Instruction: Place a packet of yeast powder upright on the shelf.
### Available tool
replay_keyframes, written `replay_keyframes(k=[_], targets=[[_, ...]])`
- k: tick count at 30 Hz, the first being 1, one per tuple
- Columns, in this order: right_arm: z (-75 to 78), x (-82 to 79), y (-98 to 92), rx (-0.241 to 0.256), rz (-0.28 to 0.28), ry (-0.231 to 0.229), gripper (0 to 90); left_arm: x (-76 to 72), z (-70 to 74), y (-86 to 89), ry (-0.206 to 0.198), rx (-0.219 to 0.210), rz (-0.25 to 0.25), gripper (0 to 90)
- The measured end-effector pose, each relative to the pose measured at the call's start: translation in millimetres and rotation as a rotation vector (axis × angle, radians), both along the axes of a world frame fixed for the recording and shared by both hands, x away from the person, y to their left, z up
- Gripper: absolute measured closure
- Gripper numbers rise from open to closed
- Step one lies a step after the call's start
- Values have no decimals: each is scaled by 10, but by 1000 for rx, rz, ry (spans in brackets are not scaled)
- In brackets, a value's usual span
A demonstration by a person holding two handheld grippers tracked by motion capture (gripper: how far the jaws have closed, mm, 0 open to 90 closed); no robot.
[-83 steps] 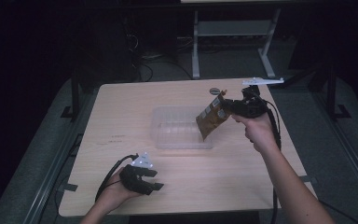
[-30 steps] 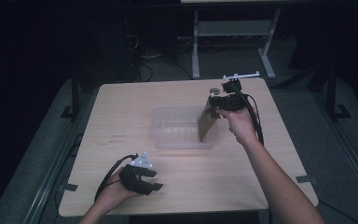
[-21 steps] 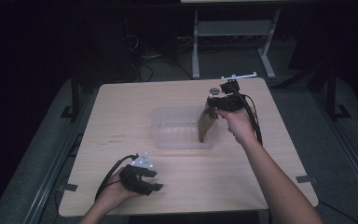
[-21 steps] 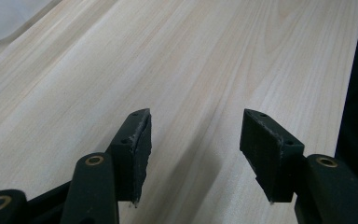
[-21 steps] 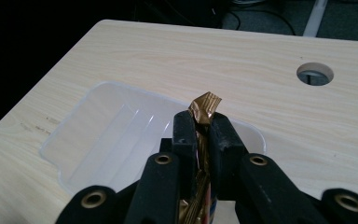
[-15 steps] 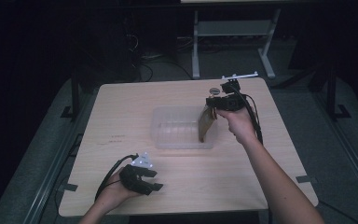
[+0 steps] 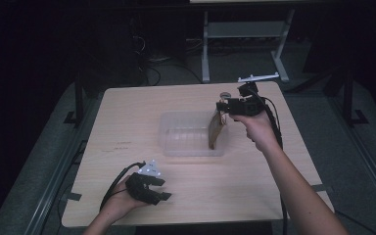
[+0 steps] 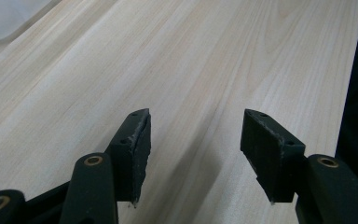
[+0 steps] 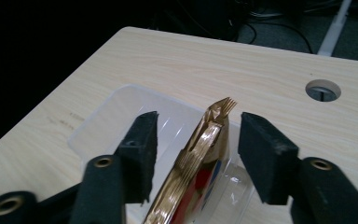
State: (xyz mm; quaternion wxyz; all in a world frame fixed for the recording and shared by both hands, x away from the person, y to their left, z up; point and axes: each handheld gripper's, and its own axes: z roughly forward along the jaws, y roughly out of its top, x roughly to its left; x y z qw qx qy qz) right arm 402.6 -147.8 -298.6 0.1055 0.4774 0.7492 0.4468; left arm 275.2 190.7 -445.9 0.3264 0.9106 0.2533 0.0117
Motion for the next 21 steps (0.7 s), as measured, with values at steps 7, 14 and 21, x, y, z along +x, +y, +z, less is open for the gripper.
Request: replay_keyframes(k=[7,14,21], targets=[[68,-131,-52,-39,48,-56,350,11,-5,5,-3,2,-6,403],[68,-313,-231,-57,109,-133,332,16,-12,18,0,-11,6,360],[-20,-458,-404,-68,137,-173,326,19,-5,17,-8,-27,1,315]])
